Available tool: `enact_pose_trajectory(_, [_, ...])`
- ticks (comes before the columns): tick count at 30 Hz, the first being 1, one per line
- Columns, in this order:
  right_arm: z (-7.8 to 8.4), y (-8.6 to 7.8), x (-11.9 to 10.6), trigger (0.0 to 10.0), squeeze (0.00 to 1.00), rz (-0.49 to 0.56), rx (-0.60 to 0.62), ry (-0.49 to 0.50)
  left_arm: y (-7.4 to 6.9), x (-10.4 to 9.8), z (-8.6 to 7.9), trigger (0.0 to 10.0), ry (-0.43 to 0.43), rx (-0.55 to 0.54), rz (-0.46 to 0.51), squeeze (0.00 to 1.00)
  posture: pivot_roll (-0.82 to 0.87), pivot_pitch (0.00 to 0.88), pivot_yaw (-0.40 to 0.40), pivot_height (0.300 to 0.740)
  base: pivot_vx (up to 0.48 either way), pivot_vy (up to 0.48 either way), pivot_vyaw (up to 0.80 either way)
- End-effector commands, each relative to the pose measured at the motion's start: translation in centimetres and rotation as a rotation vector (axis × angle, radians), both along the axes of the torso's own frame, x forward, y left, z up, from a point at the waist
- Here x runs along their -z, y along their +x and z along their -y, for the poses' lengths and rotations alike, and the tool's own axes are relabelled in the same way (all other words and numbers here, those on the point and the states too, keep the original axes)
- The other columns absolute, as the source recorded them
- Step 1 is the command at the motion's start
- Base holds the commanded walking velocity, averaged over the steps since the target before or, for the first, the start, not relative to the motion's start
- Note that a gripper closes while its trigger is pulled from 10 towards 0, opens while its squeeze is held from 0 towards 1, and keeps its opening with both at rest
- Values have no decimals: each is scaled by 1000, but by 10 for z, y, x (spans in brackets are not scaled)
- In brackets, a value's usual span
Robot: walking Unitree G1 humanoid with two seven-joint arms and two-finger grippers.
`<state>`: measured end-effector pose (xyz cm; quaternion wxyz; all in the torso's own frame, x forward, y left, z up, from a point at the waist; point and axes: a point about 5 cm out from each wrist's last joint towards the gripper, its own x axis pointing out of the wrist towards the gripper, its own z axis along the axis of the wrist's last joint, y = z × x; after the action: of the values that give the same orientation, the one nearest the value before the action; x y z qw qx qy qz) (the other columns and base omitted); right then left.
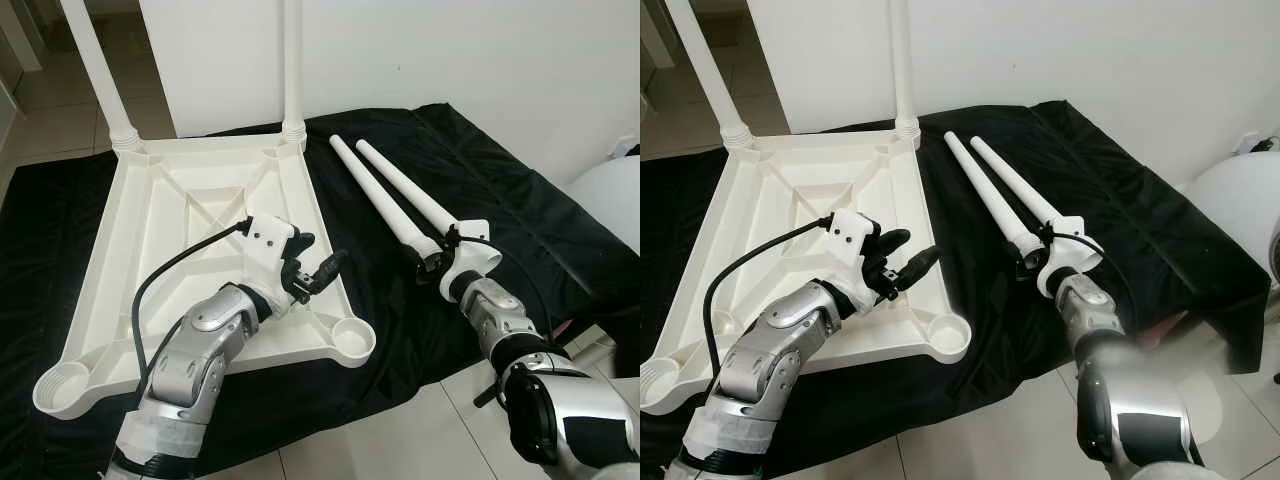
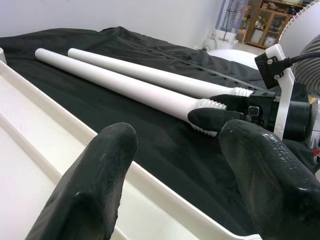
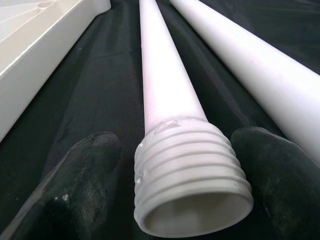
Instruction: Building children table
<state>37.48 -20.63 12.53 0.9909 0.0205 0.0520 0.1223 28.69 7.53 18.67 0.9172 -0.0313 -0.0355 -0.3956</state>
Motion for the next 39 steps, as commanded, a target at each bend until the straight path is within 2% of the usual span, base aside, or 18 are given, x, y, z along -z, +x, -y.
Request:
enact_pose_trajectory(1, [1, 0, 2, 9490, 0, -26, -1, -6, 3, 1, 0, 10000, 12, -35, -2, 0, -5, 38, 4, 740, 0, 0, 0])
enact_pose_trajectory(2, [2, 0, 2, 9490, 0, -31, 1, -4, 3, 1, 0, 10000, 12, -36, -1, 0, -5, 38, 4, 740, 0, 0, 0])
enact_pose_trajectory(3, [2, 0, 2, 5137, 0, -34, 2, 1, 3, 1, 0, 10000, 12, -36, -1, 0, -5, 37, 2, 740, 0, 0, 0])
enact_pose_trajectory(4, [2, 0, 2, 5137, 0, -34, 2, 1, 3, 1, 0, 10000, 12, -36, -1, 0, -5, 37, 2, 740, 0, 0, 0])
enact_pose_trajectory(6, [3, 0, 3, 2353, 0, -51, 2, 2, 3, 1, 0, 10000, 10, -38, 0, 0, -3, 38, -1, 740, 0, 0, 0])
enact_pose_trajectory(12, [2, 0, 7, 941, 0, -87, -7, 6, 3, 0, 0, 10000, 4, -41, 2, 0, -2, 38, -4, 740, 0, 0, 0])
enact_pose_trajectory(15, [1, -1, 7, 1294, 0, -89, -12, 3, 3, -1, 0, 10000, 2, -43, 3, 0, -3, 38, -4, 740, 0, 0, 0])
enact_pose_trajectory(16, [1, -1, 7, 0, 0, -90, -15, -1, 3, -1, 0, 10000, 1, -44, 4, 0, -3, 38, -4, 740, 0, 0, 0])
enact_pose_trajectory(17, [0, 0, 7, 3490, 0, -86, -18, -16, 3, -1, 0, 10000, 1, -45, 6, 0, -5, 39, -5, 740, 0, 0, 0])
enact_pose_trajectory(20, [-1, -1, 8, 4980, 0, -94, -27, -22, 4, -2, 0, 10000, 1, -46, 6, 0, -5, 39, -5, 740, 0, 0, 0])
enact_pose_trajectory(21, [-4, -3, 13, 10000, 0, -118, -43, -11, 4, -2, 0, 10000, 0, -46, 8, 0, -6, 41, -8, 740, 0, 0, 0])
enact_pose_trajectory(24, [-5, -4, 16, 10000, 0, -129, -45, -13, 4, -2, 0, 10000, -1, -46, 8, 0, -6, 41, -8, 740, 0, 0, 0])
enact_pose_trajectory(25, [-4, -4, 17, 10000, 1000, -128, -37, -17, 4, -2, 0, 10000, -2, -47, 8, 0, -6, 43, -8, 740, 0, 0, 0])
enact_pose_trajectory(27, [-4, -4, 17, 10000, 1000, -127, -32, -20, 4, -2, 1, 10000, -4, -47, 8, 0, -6, 43, -8, 740, 0, 0, 0])
enact_pose_trajectory(28, [-3, -4, 15, 10000, 0, -112, -24, -27, 4, -2, 1, 10000, -5, -47, 7, 0, -8, 42, -7, 740, 0, 0, 0])
enact_pose_trajectory(36, [-1, -2, 11, 10000, 0, -101, -33, -23, 4, -2, 1, 10000, -6, -46, 8, 0, -11, 39, -7, 740, 0, 0, 0])
enact_pose_trajectory(38, [-1, -1, 9, 9216, 0, -94, -36, -22, 4, -2, 1, 10000, -6, -46, 9, 0, -10, 39, -6, 740, 0, 0, 0])
enact_pose_trajectory(39, [-1, -1, 8, 1608, 0, -90, -38, -21, 4, -3, 1, 10000, -5, -46, 10, 0, -10, 39, -6, 740, 0, 0, 0])
